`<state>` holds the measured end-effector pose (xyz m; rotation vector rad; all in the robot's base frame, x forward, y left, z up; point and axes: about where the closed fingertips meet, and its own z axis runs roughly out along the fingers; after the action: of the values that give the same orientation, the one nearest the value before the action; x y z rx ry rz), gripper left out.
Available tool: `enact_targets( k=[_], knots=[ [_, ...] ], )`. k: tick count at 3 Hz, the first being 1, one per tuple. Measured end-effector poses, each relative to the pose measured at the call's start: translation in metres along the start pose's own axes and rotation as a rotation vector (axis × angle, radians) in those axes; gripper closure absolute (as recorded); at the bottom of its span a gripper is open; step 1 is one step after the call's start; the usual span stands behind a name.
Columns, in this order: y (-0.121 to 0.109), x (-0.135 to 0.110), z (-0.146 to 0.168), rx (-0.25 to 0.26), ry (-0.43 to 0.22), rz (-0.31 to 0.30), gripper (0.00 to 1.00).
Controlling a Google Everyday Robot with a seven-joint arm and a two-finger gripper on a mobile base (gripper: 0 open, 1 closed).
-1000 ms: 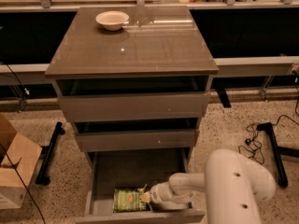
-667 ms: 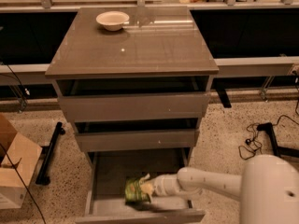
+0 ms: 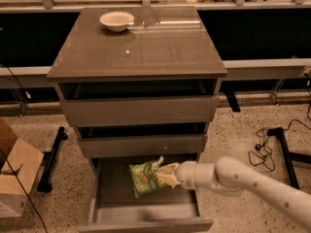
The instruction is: Pick green jalapeno chip bag from bottom drawer and place on counter
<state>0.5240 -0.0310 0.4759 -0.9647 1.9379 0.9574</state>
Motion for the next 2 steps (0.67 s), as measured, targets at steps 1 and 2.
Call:
enact_targets(
  k=[1,2],
  knots=[
    [0.02,-0.082,-0.077,-0.006,-0.107,-0.195,1.0],
    [0.036,-0.159,-0.145,0.002,-0.193,-0.372,1.0]
  ],
)
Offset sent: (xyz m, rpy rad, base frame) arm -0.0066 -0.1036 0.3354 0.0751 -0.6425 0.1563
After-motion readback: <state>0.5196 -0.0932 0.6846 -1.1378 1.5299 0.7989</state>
